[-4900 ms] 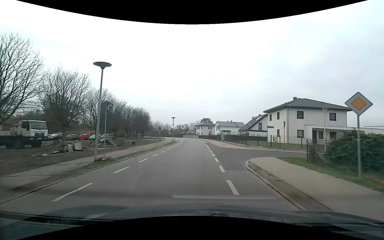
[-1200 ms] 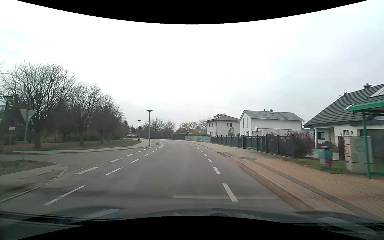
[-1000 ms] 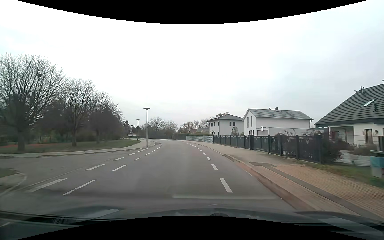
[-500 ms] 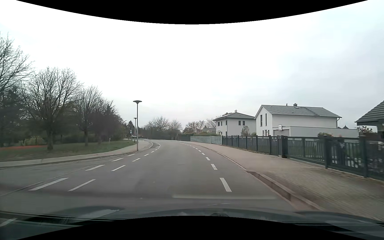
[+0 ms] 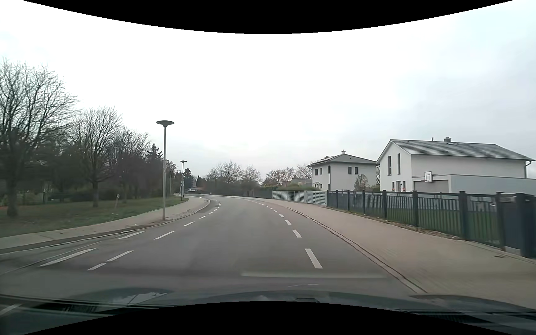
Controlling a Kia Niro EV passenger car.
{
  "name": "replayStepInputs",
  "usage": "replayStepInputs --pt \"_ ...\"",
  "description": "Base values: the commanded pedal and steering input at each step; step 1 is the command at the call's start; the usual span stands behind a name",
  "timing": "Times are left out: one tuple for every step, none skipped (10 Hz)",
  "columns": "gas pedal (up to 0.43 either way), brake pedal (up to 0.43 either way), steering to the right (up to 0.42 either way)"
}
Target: Follow the waypoints while adhering to traffic rules and regulations
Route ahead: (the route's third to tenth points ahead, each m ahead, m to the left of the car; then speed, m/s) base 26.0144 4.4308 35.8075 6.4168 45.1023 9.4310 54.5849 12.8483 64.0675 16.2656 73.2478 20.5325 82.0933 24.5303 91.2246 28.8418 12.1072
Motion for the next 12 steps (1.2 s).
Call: replayStepInputs --pt "0.209 0.0 -0.023" --pt "0.197 0.0 -0.023" --pt "0.197 0.0 -0.025" --pt "0.197 0.0 -0.026" --pt "0.197 0.0 -0.028" --pt "0.197 0.0 -0.03" --pt "0.197 0.0 -0.03" --pt "0.197 0.0 -0.03" --pt "0.197 0.0 -0.031" --pt "0.197 0.0 -0.033" --pt "0.189 0.0 -0.034" --pt "0.189 0.0 -0.035"
